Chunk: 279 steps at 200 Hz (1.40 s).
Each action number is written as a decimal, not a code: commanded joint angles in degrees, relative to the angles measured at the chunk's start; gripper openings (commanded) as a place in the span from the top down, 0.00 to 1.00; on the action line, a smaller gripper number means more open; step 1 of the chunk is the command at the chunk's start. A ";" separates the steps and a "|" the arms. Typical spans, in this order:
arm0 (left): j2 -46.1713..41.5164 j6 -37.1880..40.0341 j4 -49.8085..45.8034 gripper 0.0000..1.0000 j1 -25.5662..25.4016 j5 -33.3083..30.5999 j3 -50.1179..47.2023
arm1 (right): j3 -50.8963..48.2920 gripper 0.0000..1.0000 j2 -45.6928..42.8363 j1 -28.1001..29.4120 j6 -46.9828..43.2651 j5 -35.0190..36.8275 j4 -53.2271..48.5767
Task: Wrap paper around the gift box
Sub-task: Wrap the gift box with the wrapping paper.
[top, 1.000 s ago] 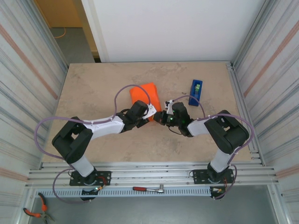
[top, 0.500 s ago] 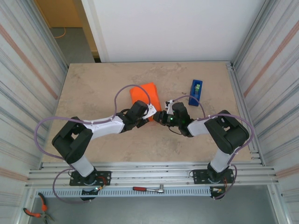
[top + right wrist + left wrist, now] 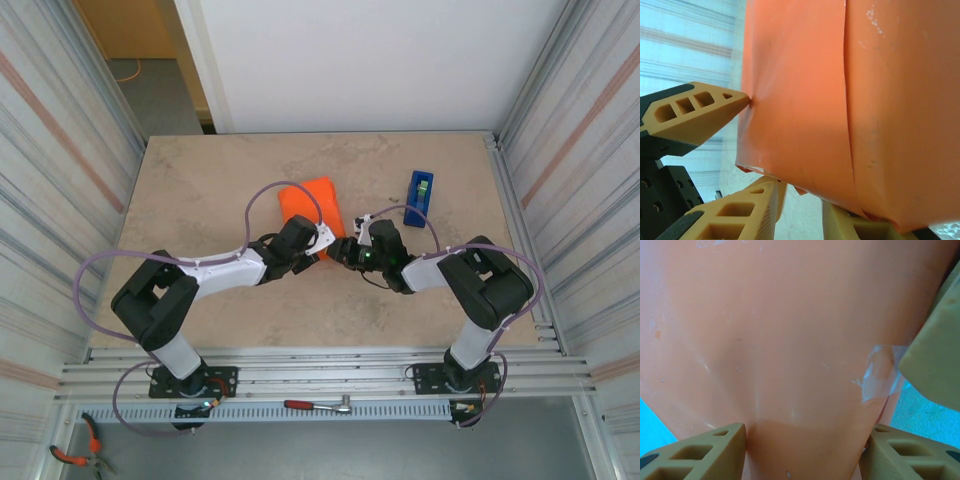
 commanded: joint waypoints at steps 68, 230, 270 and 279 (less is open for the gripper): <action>-0.57 -0.36 -3.77 0.42 -0.67 1.05 -0.02 | -0.74 0.69 -2.06 -0.49 0.28 0.16 -0.70; -0.41 -0.25 -3.88 0.43 -0.78 1.00 0.00 | -1.06 0.61 -2.63 -0.51 0.57 0.55 -0.84; -0.26 -0.18 -3.90 0.43 -0.78 0.95 0.09 | -1.01 0.60 -2.86 -0.50 0.62 0.46 -0.77; -0.28 -0.22 -3.96 0.43 -0.84 0.94 0.09 | -0.97 0.60 -2.93 -0.52 0.62 0.47 -0.85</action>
